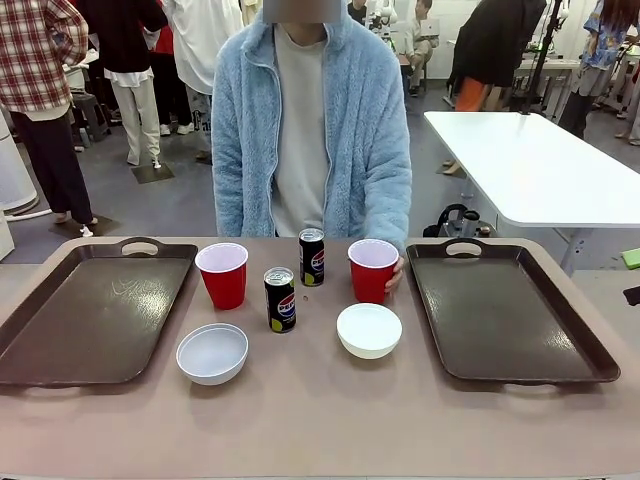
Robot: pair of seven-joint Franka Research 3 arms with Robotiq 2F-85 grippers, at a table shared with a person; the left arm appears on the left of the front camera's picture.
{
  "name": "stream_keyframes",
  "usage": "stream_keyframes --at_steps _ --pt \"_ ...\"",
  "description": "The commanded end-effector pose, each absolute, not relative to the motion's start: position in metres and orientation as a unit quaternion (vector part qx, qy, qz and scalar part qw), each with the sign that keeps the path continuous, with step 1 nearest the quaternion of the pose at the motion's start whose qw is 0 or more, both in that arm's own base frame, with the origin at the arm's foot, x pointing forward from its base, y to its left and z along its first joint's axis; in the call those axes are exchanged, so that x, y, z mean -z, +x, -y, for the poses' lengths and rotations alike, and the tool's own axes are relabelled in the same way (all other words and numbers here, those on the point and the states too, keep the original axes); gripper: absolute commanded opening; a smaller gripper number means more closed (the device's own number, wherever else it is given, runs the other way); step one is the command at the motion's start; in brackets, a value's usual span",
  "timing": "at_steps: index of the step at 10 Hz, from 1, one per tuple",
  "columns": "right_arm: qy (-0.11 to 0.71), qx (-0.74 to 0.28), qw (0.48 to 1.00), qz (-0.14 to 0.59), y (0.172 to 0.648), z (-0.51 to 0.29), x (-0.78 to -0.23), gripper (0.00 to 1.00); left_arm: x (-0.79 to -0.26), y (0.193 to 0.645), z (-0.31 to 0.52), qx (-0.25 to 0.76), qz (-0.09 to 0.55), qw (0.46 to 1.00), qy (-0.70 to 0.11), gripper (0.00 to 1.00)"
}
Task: Prepare tableware on both trays.
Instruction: Pick up a Picnic Bowl from the table and place it on a Handle tray.
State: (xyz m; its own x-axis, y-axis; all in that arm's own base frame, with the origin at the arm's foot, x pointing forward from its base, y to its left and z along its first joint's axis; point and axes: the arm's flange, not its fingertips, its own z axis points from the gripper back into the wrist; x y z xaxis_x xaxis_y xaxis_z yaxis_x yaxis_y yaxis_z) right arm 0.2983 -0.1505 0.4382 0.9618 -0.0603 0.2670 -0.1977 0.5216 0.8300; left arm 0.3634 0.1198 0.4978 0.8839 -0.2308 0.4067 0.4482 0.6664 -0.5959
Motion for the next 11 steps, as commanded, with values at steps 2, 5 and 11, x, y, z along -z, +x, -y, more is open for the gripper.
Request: stream_keyframes --at_steps 2,5,11 --pt "0.495 -0.039 0.857 0.136 0.3 0.151 -0.438 1.0 -0.508 0.327 -0.007 0.23 0.149 0.94 -0.204 1.0" --pt "0.495 -0.039 0.857 0.136 0.3 0.151 -0.438 1.0 -0.474 0.308 0.093 0.243 0.13 0.957 -0.094 1.0" --pt "0.495 -0.039 0.857 0.136 0.3 0.151 -0.438 1.0 -0.438 0.344 0.175 0.218 0.089 0.971 -0.034 1.0"
